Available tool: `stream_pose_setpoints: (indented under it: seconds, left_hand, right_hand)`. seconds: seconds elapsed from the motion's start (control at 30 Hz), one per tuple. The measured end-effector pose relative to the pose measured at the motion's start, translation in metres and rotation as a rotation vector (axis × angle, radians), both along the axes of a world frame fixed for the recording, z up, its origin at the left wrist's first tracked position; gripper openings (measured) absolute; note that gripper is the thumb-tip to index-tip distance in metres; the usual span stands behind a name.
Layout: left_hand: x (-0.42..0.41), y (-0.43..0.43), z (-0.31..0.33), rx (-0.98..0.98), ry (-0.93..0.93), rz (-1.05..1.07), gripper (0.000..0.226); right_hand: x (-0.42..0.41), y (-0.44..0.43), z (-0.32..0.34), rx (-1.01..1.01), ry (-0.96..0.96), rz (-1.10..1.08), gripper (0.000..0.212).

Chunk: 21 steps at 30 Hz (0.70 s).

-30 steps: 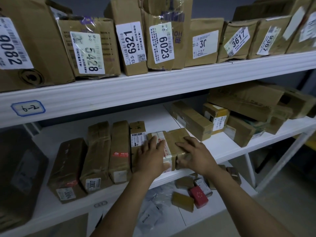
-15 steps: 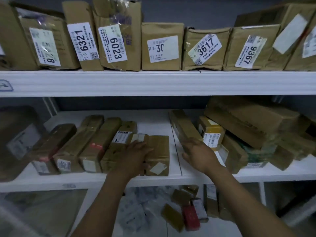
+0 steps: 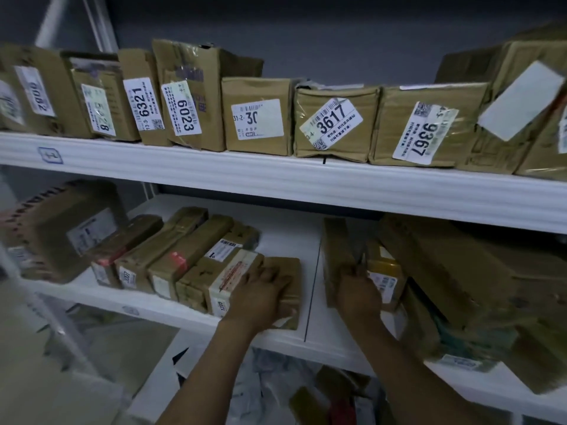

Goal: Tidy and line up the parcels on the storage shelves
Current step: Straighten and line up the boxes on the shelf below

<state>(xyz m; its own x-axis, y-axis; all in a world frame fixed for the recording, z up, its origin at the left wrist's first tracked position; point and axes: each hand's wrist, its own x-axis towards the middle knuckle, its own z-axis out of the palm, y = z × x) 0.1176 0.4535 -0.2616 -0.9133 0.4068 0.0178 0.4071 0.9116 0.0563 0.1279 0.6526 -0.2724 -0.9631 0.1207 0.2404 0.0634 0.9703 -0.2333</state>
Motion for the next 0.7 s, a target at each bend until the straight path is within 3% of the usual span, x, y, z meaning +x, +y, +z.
stream_pose_setpoints:
  seconds: [0.1,0.17,0.23,0.3,0.4,0.47,0.53,0.63,0.7]
  left_hand:
    - [0.001,-0.005,0.0,-0.001,0.005,0.028,0.06]
    - [0.001,-0.009,0.002,-0.001,0.043,0.053,0.057]
    - [0.003,-0.008,0.004,-0.024,0.068,0.057,0.059]
    - [0.005,-0.002,0.006,0.014,0.073,0.013,0.064]
    - [0.015,0.017,0.016,0.324,0.112,-0.096,0.065]
    - [0.029,0.036,0.031,0.624,0.103,-0.104,0.042]
    - [0.039,0.057,0.045,0.891,-0.045,-0.037,0.034]
    - [0.04,0.08,0.054,1.171,-0.379,0.051,0.077]
    - [0.033,0.089,0.055,1.32,-0.492,0.147,0.107]
  right_hand:
    - [0.001,0.001,-0.005,0.065,0.095,-0.033,0.033]
    - [0.007,-0.001,-0.003,0.032,-0.018,-0.081,0.039]
    - [0.013,0.0,-0.011,-0.124,-0.071,-0.114,0.056]
    - [0.024,0.002,-0.009,-0.337,-0.121,-0.147,0.051]
    - [0.04,0.011,0.0,-0.633,-0.073,-0.19,0.038]
    - [0.053,0.018,0.007,-0.83,0.026,-0.197,0.036]
    - [0.065,0.022,0.012,-0.937,0.065,-0.172,0.038]
    - [0.079,0.025,0.014,-1.122,0.057,-0.127,0.042]
    - [0.086,0.03,0.013,-1.144,0.043,-0.07,0.047]
